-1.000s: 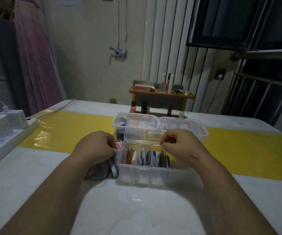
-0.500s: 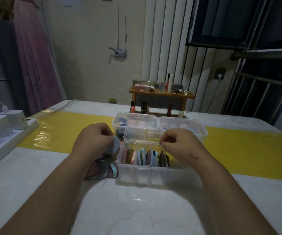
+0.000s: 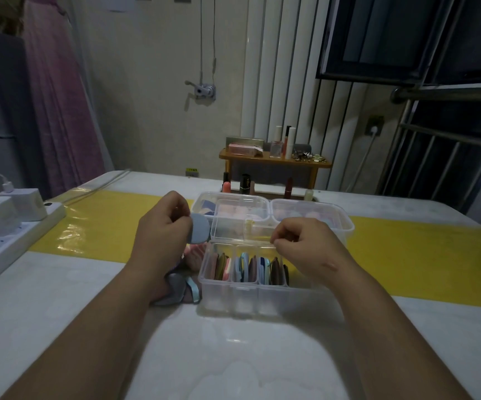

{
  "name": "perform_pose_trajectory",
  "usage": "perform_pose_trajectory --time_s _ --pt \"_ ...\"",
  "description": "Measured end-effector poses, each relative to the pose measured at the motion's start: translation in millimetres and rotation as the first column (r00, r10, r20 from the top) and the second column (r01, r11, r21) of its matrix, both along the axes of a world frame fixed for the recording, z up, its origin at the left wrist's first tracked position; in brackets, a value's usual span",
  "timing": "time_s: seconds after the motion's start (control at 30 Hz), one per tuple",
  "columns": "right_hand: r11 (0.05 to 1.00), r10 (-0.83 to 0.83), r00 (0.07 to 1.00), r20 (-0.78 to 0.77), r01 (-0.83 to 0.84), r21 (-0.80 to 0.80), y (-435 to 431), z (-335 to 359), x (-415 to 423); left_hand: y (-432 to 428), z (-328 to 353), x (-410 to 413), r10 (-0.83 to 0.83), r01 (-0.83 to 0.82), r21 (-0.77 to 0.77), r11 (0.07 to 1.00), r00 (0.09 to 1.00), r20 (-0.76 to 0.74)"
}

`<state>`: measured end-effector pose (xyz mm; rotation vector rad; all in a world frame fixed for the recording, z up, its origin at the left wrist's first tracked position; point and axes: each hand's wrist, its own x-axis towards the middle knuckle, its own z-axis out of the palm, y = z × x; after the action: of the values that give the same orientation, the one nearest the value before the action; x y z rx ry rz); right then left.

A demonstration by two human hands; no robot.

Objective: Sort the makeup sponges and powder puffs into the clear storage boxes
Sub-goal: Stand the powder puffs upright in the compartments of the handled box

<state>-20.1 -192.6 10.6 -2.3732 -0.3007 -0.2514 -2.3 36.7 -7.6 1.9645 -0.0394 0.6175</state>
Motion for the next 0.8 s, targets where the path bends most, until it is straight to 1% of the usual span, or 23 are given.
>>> perform_pose_trajectory --time_s 0.1,0.23,0.37,0.47,0.67,0.8 --pt "1.000 0.007 1.000 0.009 -0.007 0.023 0 -1 0 -3 2 0 -0.064 0.064 -0.034 0.997 0.998 0.025" --pt "0.998 0.027 1.000 0.014 -0.028 0.048 2 -2 0 -4 -1 4 -0.154 0.156 -0.144 0.977 0.988 0.025" --pt "0.993 0.068 0.998 0.010 -0.069 0.091 5 -1 0 -11 -2 0 -0.196 0.196 -0.199 0.960 0.980 0.021" --pt "0.989 0.094 0.996 0.008 -0.094 0.118 6 0 -1 -16 -2 -3 -0.216 0.217 -0.188 0.958 0.976 0.025" --pt "0.975 0.150 0.989 0.003 -0.148 0.163 8 -3 -2 -24 -1 -7 -0.246 0.249 -0.110 0.962 0.968 0.036" --pt "0.975 0.151 0.989 0.000 -0.149 0.165 9 -4 -1 -29 0 -9 -0.275 0.278 -0.109 0.954 0.961 0.040"
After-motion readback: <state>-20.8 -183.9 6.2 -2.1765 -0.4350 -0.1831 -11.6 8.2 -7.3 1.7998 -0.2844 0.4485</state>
